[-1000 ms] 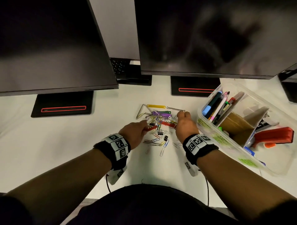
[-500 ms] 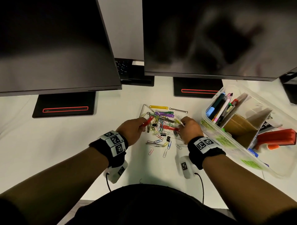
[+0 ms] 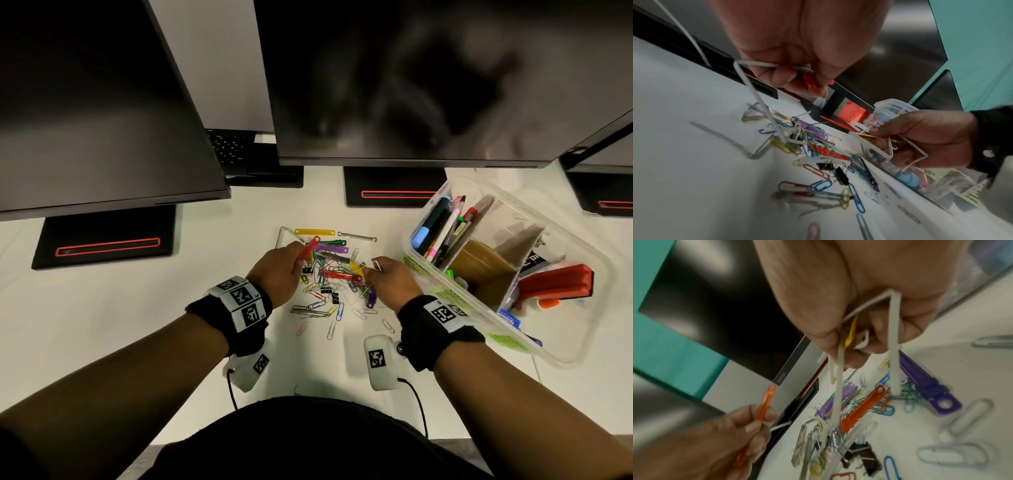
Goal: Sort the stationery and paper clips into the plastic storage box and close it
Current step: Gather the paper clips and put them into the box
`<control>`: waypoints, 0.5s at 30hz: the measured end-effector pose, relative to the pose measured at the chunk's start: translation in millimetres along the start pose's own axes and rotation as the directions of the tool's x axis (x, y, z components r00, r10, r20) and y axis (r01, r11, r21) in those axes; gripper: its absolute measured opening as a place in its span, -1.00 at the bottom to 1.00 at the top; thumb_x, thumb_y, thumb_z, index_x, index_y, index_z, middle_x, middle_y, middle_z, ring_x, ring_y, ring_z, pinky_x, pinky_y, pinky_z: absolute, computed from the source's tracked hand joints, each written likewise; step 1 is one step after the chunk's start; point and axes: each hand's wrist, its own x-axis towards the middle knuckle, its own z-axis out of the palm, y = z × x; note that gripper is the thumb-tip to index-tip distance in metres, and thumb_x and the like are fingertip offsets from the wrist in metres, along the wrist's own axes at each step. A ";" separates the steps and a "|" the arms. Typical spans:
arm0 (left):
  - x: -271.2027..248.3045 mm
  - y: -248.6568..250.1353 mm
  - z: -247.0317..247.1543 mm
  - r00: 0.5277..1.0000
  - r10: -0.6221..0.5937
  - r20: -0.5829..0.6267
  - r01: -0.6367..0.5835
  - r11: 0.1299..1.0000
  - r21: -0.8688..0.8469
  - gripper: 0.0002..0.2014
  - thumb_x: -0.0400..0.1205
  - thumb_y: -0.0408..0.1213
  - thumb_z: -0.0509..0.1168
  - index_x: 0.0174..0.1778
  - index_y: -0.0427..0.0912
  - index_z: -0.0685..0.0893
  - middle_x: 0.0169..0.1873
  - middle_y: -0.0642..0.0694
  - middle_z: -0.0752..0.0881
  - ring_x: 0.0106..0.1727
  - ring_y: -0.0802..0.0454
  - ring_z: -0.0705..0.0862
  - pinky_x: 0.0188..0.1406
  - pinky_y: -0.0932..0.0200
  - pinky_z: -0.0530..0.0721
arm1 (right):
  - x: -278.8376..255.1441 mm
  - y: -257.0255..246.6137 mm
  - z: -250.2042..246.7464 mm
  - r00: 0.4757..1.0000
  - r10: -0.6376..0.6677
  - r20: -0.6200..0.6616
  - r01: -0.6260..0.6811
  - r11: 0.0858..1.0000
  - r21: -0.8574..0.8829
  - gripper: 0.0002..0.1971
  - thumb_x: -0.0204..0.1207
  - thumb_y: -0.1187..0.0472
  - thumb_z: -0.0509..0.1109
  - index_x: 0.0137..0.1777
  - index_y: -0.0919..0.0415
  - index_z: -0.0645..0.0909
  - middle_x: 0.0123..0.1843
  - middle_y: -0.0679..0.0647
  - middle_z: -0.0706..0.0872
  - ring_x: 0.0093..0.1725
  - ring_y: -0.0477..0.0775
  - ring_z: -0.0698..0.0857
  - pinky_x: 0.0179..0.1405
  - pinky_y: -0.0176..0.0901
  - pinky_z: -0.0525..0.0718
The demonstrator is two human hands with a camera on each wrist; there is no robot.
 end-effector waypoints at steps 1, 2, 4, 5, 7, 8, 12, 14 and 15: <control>1.5 3.2 2.0 1.000 0.006 0.013 -0.006 1.000 0.017 -0.74 0.72 -0.35 0.01 0.25 -0.24 0.51 0.02 -0.23 0.73 -0.01 -0.23 0.67 -0.08 0.10 0.57 | 1.6 -0.8 -0.8 1.000 -0.022 0.008 0.022 0.999 -0.034 -0.82 0.64 0.30 0.22 -0.10 0.42 0.56 -0.28 0.24 0.55 -0.22 0.12 0.48 -0.41 -0.16 0.33; 3.0 6.4 4.0 1.000 0.001 0.029 -0.002 1.000 0.023 -0.74 0.72 -0.36 0.01 0.26 -0.24 0.50 -0.01 -0.19 0.71 -0.05 -0.22 0.65 -0.13 0.16 0.49 | 3.3 -2.0 -1.6 1.000 -0.025 0.014 0.026 0.997 -0.078 -0.83 0.65 0.32 0.19 -0.03 0.42 0.56 -0.25 0.19 0.56 -0.18 0.14 0.50 -0.39 -0.16 0.35; 6.8 11.3 6.7 0.998 -0.010 0.057 0.008 1.000 0.024 -0.74 0.71 -0.39 0.00 0.26 -0.25 0.48 -0.07 -0.13 0.64 -0.11 -0.14 0.60 -0.14 0.17 0.43 | 8.1 -3.5 -1.2 1.000 -0.023 0.002 0.023 0.989 -0.143 -0.80 0.65 0.35 0.14 0.12 0.43 0.55 -0.12 0.25 0.62 -0.08 0.21 0.60 -0.20 -0.19 0.48; 10.4 12.7 7.9 0.998 -0.015 0.068 0.013 1.000 0.027 -0.75 0.70 -0.41 0.01 0.24 -0.25 0.48 -0.07 -0.15 0.63 -0.10 -0.14 0.60 -0.12 0.12 0.47 | 10.4 -4.2 -1.0 1.000 -0.021 0.007 0.022 0.989 -0.144 -0.78 0.64 0.36 0.13 0.17 0.41 0.53 -0.07 0.30 0.65 -0.04 0.28 0.66 -0.07 -0.12 0.60; 20.2 14.7 7.2 0.994 -0.044 0.102 0.042 0.999 0.025 -0.76 0.65 -0.48 0.05 0.18 -0.24 0.48 -0.01 -0.22 0.64 -0.04 -0.17 0.63 -0.09 0.04 0.55 | 12.3 -7.3 -1.2 0.999 -0.017 0.032 0.020 0.994 -0.105 -0.75 0.62 0.38 0.14 0.25 0.34 0.51 -0.09 0.31 0.66 -0.05 0.34 0.71 0.00 0.14 0.72; 25.2 15.0 5.2 0.991 -0.066 0.115 0.063 0.998 0.028 -0.77 0.62 -0.52 0.06 0.14 -0.23 0.47 -0.03 -0.22 0.64 -0.06 -0.15 0.62 -0.15 0.05 0.56 | 12.6 -9.6 -0.9 0.999 -0.022 0.046 0.027 0.992 -0.121 -0.73 0.62 0.38 0.14 0.27 0.32 0.51 -0.09 0.28 0.65 -0.08 0.29 0.70 -0.02 0.13 0.72; 43.6 9.0 -8.7 0.974 -0.224 -0.012 0.225 0.974 0.039 -0.86 0.63 -0.46 0.05 -0.01 -0.20 0.46 -0.24 -0.11 0.59 -0.18 -0.11 0.56 -0.26 0.11 0.47 | 17.3 -14.0 1.1 0.994 -0.052 0.091 0.076 0.955 -0.285 -0.76 0.63 0.32 0.16 0.21 0.39 0.53 0.14 0.34 0.66 0.12 0.29 0.62 -0.13 -0.21 0.38; 48.9 2.2 -15.1 0.951 -0.299 -0.076 0.303 0.952 0.040 -0.80 0.68 -0.37 0.01 0.10 -0.32 0.50 -0.08 -0.25 0.66 -0.12 -0.17 0.56 -0.15 0.07 0.48 | 19.1 -16.5 4.7 0.991 -0.059 0.121 0.095 0.941 -0.324 -0.74 0.65 0.27 0.17 0.23 0.39 0.52 0.20 0.33 0.65 0.20 0.29 0.60 -0.10 -0.22 0.36; 50.7 -1.0 -17.5 0.940 -0.331 -0.082 0.335 0.941 0.049 -0.75 0.70 -0.34 -0.01 0.14 -0.36 0.51 0.02 -0.31 0.67 -0.05 -0.22 0.58 -0.09 0.04 0.48 | 21.4 -16.3 7.6 0.989 -0.064 0.135 0.108 0.932 -0.345 -0.73 0.65 0.25 0.17 0.25 0.39 0.52 0.22 0.33 0.65 0.22 0.30 0.60 -0.07 -0.20 0.39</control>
